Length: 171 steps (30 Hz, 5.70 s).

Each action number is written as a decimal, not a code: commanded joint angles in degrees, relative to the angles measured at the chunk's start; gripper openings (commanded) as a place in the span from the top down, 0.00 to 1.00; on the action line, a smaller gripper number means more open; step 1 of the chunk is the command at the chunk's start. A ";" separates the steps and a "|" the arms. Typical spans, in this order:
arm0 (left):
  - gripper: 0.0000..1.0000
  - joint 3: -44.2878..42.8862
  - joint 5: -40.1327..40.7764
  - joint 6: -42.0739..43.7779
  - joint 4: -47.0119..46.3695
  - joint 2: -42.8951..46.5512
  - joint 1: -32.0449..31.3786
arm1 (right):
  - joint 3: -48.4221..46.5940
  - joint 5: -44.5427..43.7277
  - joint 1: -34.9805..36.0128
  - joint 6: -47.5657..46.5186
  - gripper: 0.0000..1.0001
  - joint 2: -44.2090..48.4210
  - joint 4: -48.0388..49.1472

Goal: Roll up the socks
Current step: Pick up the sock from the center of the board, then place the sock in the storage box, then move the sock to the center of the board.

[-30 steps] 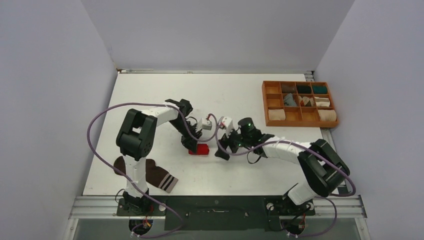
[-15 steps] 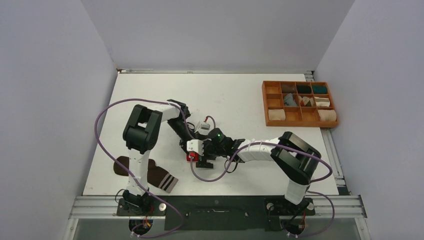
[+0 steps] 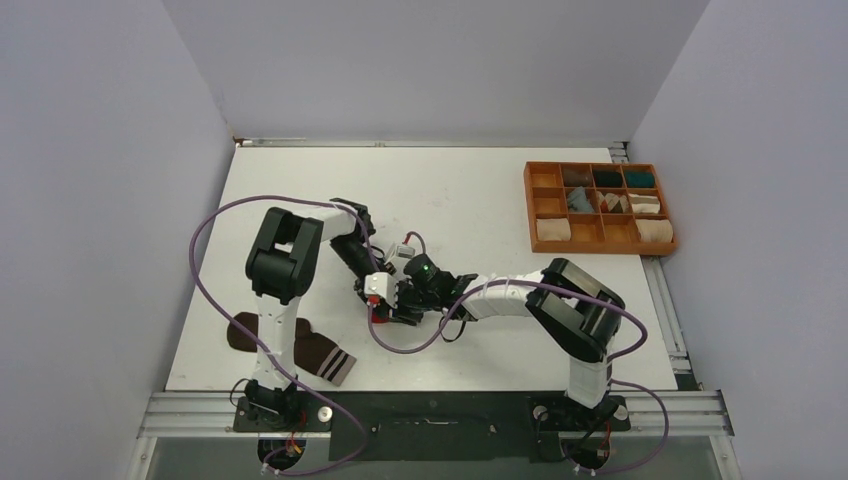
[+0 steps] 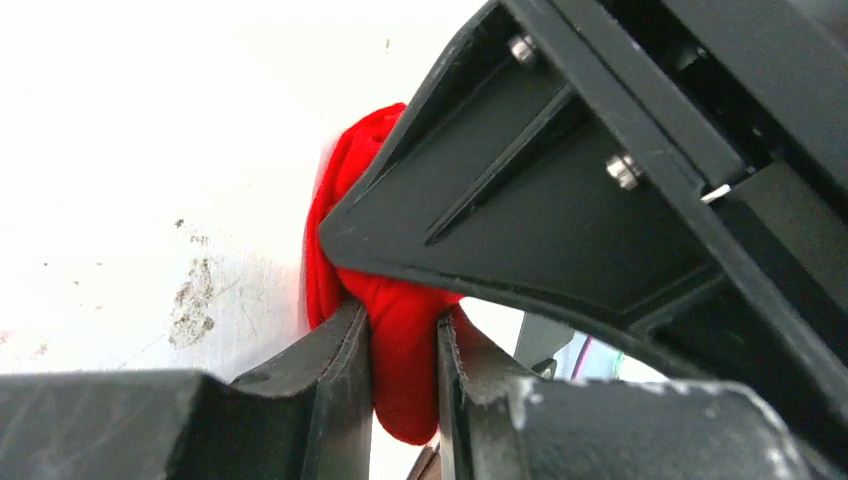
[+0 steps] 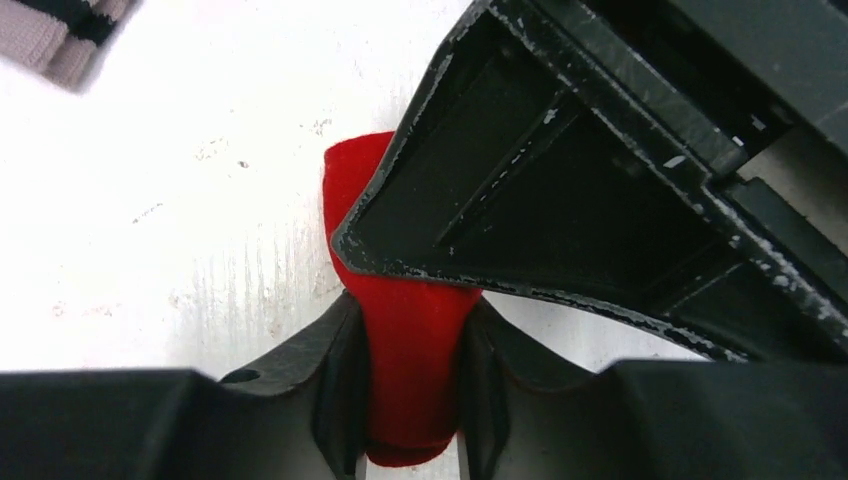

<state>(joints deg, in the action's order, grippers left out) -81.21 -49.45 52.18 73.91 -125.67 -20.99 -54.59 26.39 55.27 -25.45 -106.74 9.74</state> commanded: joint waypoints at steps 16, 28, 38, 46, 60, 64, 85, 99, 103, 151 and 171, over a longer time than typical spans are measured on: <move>0.18 -1.07 2.43 -17.85 -24.45 25.83 19.07 | -1.72 -0.47 -24.20 23.68 0.95 13.83 -7.73; 0.06 4.23 6.78 -17.39 -25.15 28.77 19.06 | -12.35 -22.63 -51.10 26.83 0.95 16.44 -22.74; 0.03 5.30 6.21 -16.63 -25.75 29.41 18.97 | -1.27 -22.69 -64.98 22.51 0.95 17.15 -14.71; 0.04 7.03 6.32 -15.88 -26.18 29.91 18.97 | -0.92 -19.98 -65.81 21.41 0.95 10.88 -15.17; 0.04 6.56 6.29 -15.80 -25.61 29.10 18.97 | -4.98 -15.55 -66.78 22.82 0.95 0.50 -15.20; 0.04 6.41 6.43 -15.50 -25.24 29.03 18.97 | -3.86 -17.21 -66.78 23.25 0.95 0.04 -17.33; 0.04 5.08 5.60 -15.45 -23.69 27.40 18.89 | -15.27 -19.94 -66.78 19.73 0.49 7.00 -25.89; 0.04 5.09 5.47 -14.70 -22.49 25.65 18.62 | -17.10 -14.54 -66.08 18.42 0.47 2.32 -22.13; 0.04 4.99 5.32 -14.65 -22.34 25.21 18.53 | -16.37 -14.93 -66.08 18.36 0.52 -0.31 -21.79; 0.15 11.45 31.68 3.15 -2.76 38.48 45.37 | -4.98 13.63 7.21 -12.16 0.34 15.17 -8.13; 0.40 23.13 42.01 -1.81 -16.11 29.20 57.47 | -27.48 5.67 18.71 -30.06 0.48 -12.00 -31.42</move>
<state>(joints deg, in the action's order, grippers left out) -59.37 -8.91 51.96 61.87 -94.52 36.12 -81.25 33.85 72.49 -51.48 -117.99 -16.80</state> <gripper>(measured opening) 0.607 0.547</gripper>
